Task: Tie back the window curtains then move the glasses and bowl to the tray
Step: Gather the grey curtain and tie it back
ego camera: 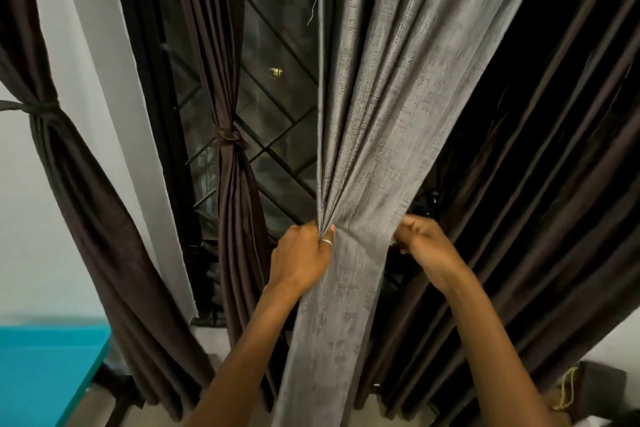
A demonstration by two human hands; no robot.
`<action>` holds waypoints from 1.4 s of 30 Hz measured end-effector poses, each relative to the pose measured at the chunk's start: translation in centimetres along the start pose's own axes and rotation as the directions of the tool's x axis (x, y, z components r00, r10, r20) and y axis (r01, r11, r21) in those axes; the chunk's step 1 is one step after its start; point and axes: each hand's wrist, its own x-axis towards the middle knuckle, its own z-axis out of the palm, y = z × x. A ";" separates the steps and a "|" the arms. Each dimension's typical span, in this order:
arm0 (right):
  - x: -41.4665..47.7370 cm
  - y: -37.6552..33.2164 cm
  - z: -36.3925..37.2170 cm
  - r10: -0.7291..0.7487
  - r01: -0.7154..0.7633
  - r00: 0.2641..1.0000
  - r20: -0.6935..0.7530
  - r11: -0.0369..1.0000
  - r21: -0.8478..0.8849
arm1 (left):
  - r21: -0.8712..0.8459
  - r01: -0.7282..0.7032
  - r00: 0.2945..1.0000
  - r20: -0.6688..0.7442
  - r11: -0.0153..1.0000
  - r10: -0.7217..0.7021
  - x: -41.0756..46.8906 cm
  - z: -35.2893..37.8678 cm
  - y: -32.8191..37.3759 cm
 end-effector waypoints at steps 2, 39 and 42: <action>-1.1 -0.1 0.1 -0.042 0.036 0.996 -0.078 0.997 -0.073 | -0.008 0.009 1.000 -0.028 1.000 -0.010 0.0 0.4 0.3; -4.5 1.3 11.7 -0.083 0.226 0.877 -0.474 0.941 0.253 | -0.250 -0.039 0.999 0.021 0.967 0.046 -2.9 -2.0 5.0; -4.7 0.7 11.5 -0.071 0.239 0.889 -0.452 0.914 0.327 | -0.270 0.075 0.995 0.088 0.960 -0.053 -2.2 -2.1 4.7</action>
